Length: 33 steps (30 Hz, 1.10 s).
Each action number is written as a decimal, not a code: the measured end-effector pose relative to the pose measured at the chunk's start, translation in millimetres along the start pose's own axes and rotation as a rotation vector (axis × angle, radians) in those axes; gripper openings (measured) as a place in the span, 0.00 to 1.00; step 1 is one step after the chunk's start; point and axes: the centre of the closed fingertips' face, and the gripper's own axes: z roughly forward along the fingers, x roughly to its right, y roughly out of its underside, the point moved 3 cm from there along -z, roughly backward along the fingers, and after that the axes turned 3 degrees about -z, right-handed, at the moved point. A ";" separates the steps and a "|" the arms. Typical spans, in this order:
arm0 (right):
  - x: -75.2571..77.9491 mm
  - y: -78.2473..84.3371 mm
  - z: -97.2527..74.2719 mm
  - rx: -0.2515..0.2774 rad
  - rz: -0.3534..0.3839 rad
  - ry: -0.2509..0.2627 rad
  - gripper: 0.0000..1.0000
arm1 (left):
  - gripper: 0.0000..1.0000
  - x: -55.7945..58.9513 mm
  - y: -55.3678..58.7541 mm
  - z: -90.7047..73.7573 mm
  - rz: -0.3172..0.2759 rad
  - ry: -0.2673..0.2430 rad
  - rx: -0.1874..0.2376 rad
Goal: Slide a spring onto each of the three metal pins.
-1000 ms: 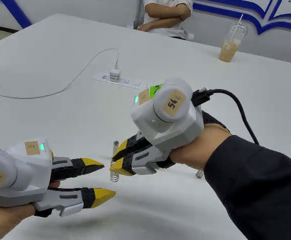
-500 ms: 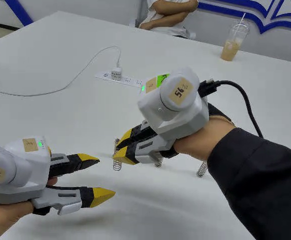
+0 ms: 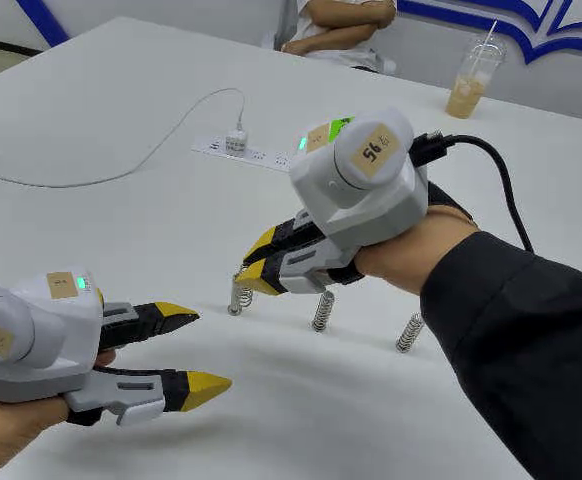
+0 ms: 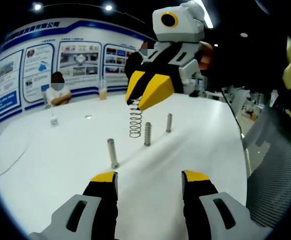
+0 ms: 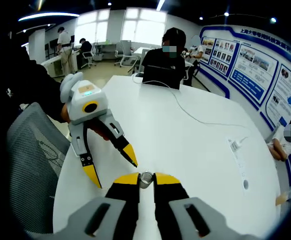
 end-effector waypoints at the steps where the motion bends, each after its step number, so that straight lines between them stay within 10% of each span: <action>1: 1.7 -0.2 0.0 0.000 0.001 0.003 0.11 | 0.53 -0.2 0.3 -0.1 -0.001 -0.001 0.000; 33: 36.8 -2.5 17.3 0.014 0.006 0.062 0.11 | 0.53 -3.1 6.5 -0.9 -0.020 -0.006 -0.011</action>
